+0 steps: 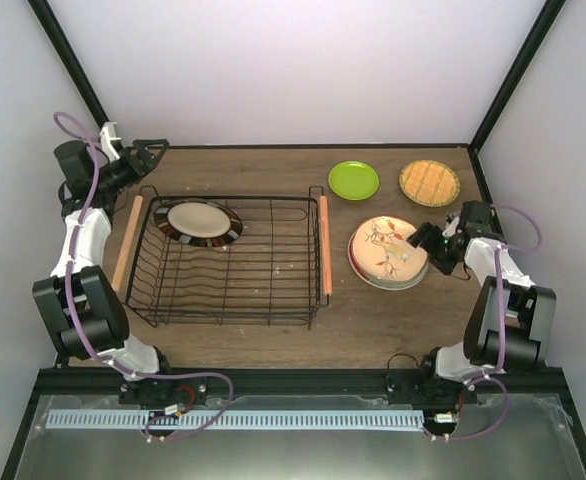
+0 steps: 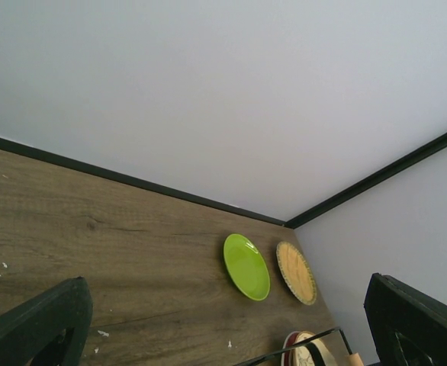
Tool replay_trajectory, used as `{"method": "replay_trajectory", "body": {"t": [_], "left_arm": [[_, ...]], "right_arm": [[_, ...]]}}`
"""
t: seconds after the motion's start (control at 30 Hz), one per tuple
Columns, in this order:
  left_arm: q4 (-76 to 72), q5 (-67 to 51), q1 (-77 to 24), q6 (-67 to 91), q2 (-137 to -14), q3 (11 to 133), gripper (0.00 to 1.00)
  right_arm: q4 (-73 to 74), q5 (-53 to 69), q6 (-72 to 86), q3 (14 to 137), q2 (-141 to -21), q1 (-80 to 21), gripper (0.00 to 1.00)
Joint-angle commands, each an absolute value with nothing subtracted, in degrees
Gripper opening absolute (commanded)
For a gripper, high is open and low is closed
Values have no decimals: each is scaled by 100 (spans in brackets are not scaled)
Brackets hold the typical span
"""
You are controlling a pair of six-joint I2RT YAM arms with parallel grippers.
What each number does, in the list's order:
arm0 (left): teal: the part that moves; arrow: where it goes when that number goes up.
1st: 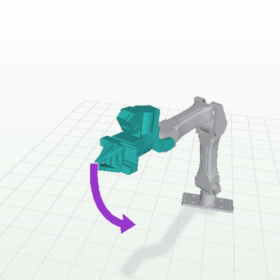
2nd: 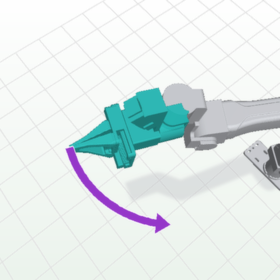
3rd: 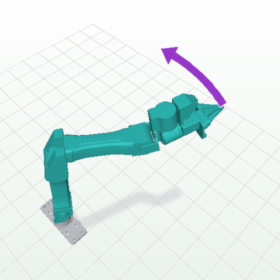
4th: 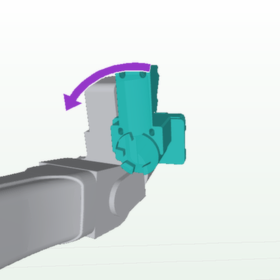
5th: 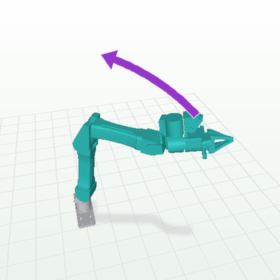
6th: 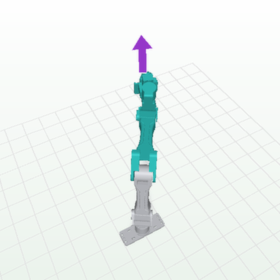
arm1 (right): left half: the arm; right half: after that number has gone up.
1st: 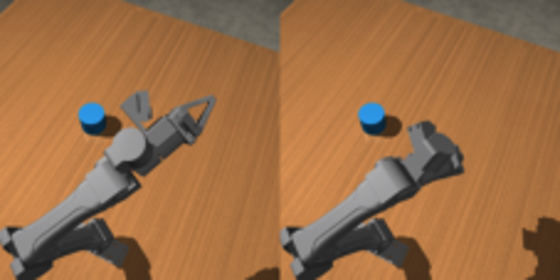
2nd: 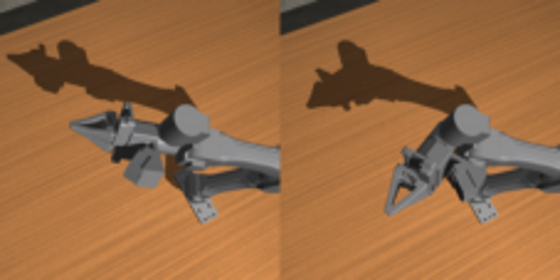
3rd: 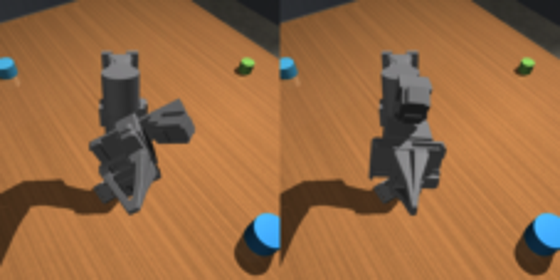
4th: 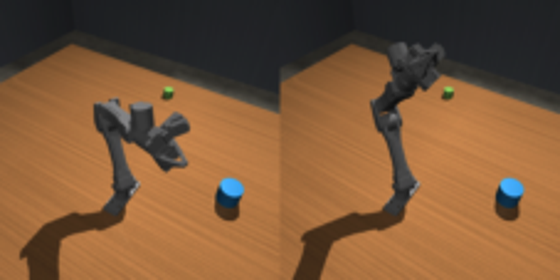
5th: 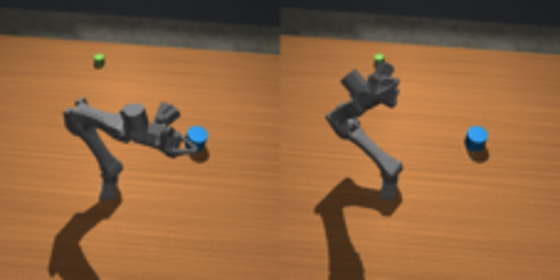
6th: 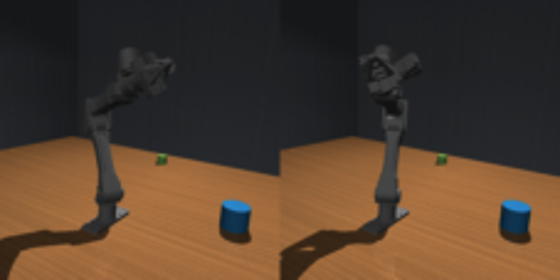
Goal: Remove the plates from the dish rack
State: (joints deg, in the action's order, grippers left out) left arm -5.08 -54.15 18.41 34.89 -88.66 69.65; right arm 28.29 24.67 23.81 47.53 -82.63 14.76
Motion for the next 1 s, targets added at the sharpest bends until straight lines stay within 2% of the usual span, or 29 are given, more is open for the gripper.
{"method": "replay_trajectory", "body": {"t": [0.0, 0.17, 0.27, 0.37, 0.53, 0.63, 0.77, 0.97], "left_arm": [[-662, -5449, 1814, 3458, -8927, 7019, 100], [-675, -5446, 1811, 3462, -8921, 7000, 100], [-714, -5441, 1773, 3501, -8934, 6998, 100], [-780, -5424, 1719, 3559, -8942, 6997, 100], [-843, -5423, 1668, 3643, -8920, 7004, 100], [-779, -5428, 1661, 3588, -8835, 7004, 100], [-655, -5440, 1670, 3464, -8686, 6972, 100], [-626, -5388, 1670, 3453, -8510, 6841, 100]], "right_arm": [[3210, 1650, 2200, 5229, -7890, 1521, 88], [2500, 1853, 2591, 5889, -7158, 1519, 88], [1873, 2298, 3093, 6477, -7214, 1195, 84], [1606, 2085, 2769, 7538, -7767, -45, 83], [1873, 1667, 820, 9824, -9539, -2182, 86], [2099, 1750, -176, 10786, -10419, -2971, 88], [2028, 1998, -879, 11317, -11211, -3562, 88], [1820, 2123, -1530, 11481, -11810, -4178, 86]]}}
